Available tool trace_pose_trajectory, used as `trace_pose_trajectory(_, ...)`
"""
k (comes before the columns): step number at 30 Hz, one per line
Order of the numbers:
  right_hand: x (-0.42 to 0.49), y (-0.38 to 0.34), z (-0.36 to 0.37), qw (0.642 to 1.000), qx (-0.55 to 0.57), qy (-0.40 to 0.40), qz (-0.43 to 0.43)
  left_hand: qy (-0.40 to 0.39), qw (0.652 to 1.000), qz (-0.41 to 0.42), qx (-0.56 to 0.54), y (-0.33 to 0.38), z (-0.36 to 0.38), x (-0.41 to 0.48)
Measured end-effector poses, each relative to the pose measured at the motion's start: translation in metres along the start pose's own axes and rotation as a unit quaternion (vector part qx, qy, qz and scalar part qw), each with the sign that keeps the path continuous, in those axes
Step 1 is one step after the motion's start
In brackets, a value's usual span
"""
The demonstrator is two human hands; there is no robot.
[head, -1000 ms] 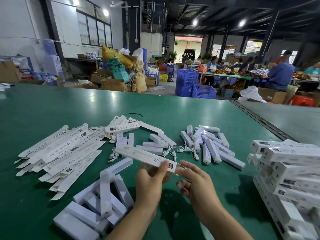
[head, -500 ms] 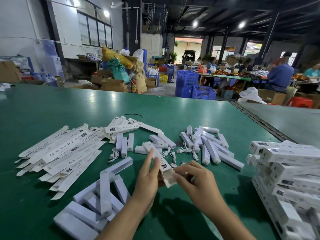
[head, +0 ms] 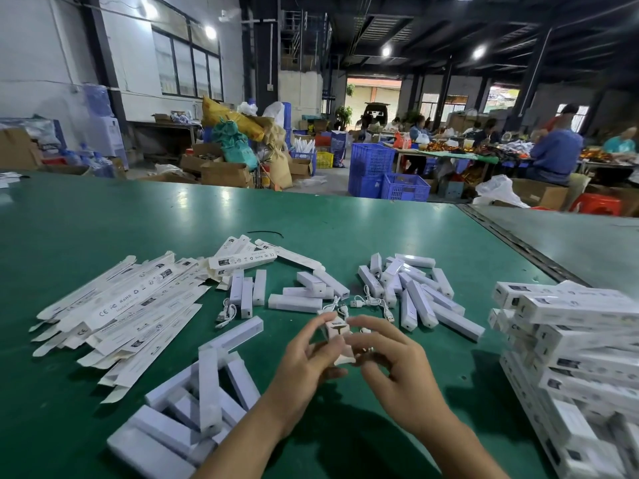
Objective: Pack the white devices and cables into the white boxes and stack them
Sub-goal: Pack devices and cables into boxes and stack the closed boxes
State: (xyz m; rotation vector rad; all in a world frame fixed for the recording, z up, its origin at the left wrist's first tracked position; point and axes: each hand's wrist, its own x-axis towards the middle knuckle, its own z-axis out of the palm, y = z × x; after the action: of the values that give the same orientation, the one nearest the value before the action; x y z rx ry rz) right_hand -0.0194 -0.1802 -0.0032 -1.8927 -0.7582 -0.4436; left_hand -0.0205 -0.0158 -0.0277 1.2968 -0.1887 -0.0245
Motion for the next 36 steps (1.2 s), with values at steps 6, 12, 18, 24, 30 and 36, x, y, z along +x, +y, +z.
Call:
trace_pose_trajectory(6, 0.0, 0.001, 0.002, 0.997, -0.038, 0.006, -0.059, 0.03, 0.999, 0.011, 0.001, 0.004, 0.001, -0.001)
trace_pose_trajectory(12, -0.001, 0.005, 0.005, 0.993, -0.073, 0.086, -0.042, 0.023, 0.999, -0.017, 0.021, 0.004, 0.01, -0.004)
trace_pose_trajectory(18, 0.001, 0.005, 0.003, 0.988, -0.098, 0.081, -0.091, 0.031, 0.999, -0.013, 0.024, 0.004, 0.011, -0.004)
trace_pose_trajectory(24, 0.002, 0.006, 0.002, 0.986, -0.107, 0.076, -0.104, 0.035, 0.999, 0.003, 0.03, 0.004, 0.009, -0.004)
trace_pose_trajectory(30, 0.001, 0.004, 0.001, 0.989, -0.091, 0.072, -0.096, 0.022, 0.997, 0.029, 0.068, 0.004, 0.007, -0.007)
trace_pose_trajectory(36, -0.002, 0.005, 0.002, 0.997, -0.032, 0.067, -0.025, 0.023, 0.99, 0.067, 0.119, 0.004, 0.007, -0.008)
